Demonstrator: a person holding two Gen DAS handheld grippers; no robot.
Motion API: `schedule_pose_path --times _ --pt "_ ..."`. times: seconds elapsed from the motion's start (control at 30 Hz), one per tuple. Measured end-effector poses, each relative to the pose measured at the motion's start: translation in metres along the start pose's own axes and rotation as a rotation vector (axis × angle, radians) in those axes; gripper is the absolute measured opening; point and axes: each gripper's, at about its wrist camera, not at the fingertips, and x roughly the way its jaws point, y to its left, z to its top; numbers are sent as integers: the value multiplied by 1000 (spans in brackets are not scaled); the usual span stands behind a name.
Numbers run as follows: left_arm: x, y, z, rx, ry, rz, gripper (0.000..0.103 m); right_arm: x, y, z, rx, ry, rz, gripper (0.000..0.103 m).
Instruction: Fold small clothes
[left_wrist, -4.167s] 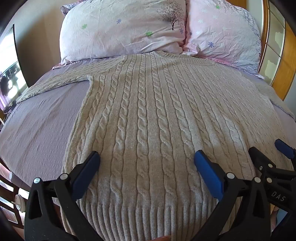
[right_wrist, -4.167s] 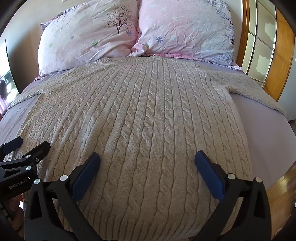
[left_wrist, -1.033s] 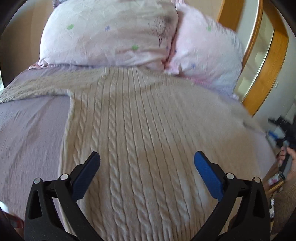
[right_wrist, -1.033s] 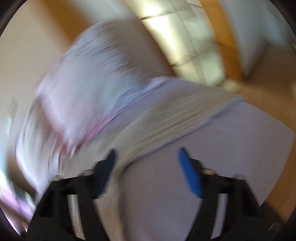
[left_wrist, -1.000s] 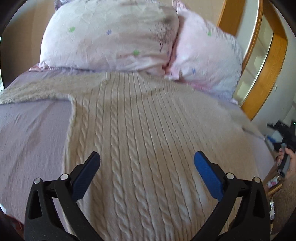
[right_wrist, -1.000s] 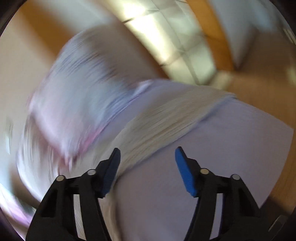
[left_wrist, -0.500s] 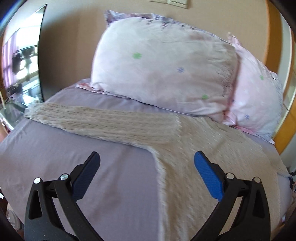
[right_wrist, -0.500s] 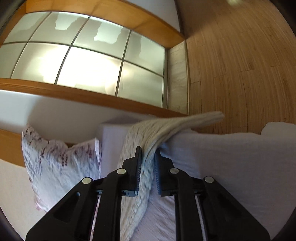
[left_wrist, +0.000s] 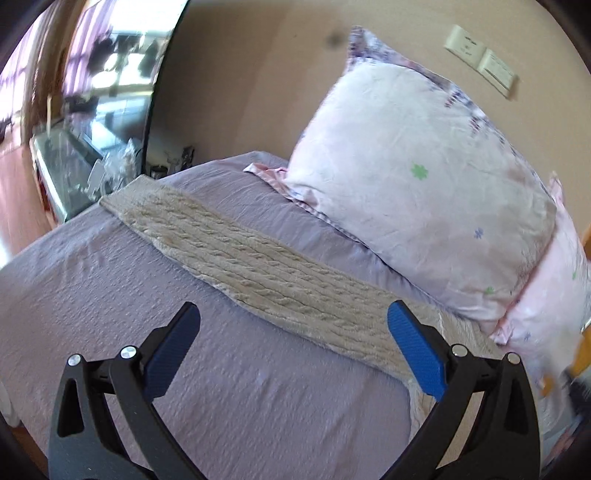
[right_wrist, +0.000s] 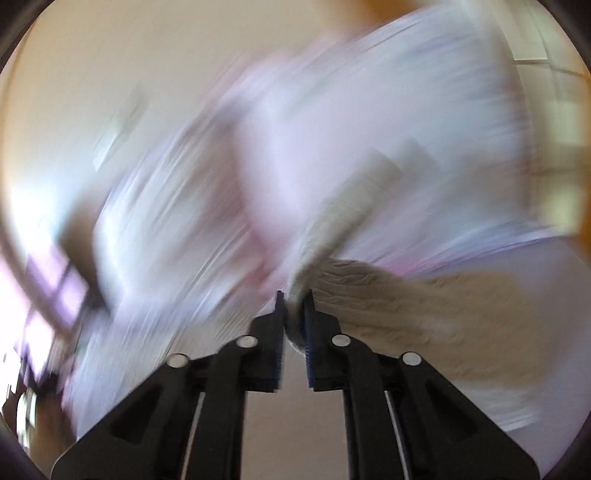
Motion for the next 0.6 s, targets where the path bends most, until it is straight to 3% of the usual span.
schedule_pose_path --times 0.03,0.07,0.13,0.2,0.23,0.43,0.6 --pt "3 6 3 -29 3 11 101 20 22 -13 -54 70 37 28" --pt "6 14 7 -73 5 6 101 26 35 -22 -97 81 38 32" --pt "11 26 12 -124 7 1 98 17 51 -35 -162 36 9 62" --pt "19 41 17 -176 22 -7 88 2 50 -36 -168 -20 -7 79" --pt "24 48 19 -208 32 -14 80 -10 44 -36 -159 -42 -12 80" --pt "53 99 27 -470 91 -42 65 -45 -4 -26 -51 -91 -87 85" --pt "68 136 30 -648 78 -69 43 -57 -32 -38 37 -94 -121 85"
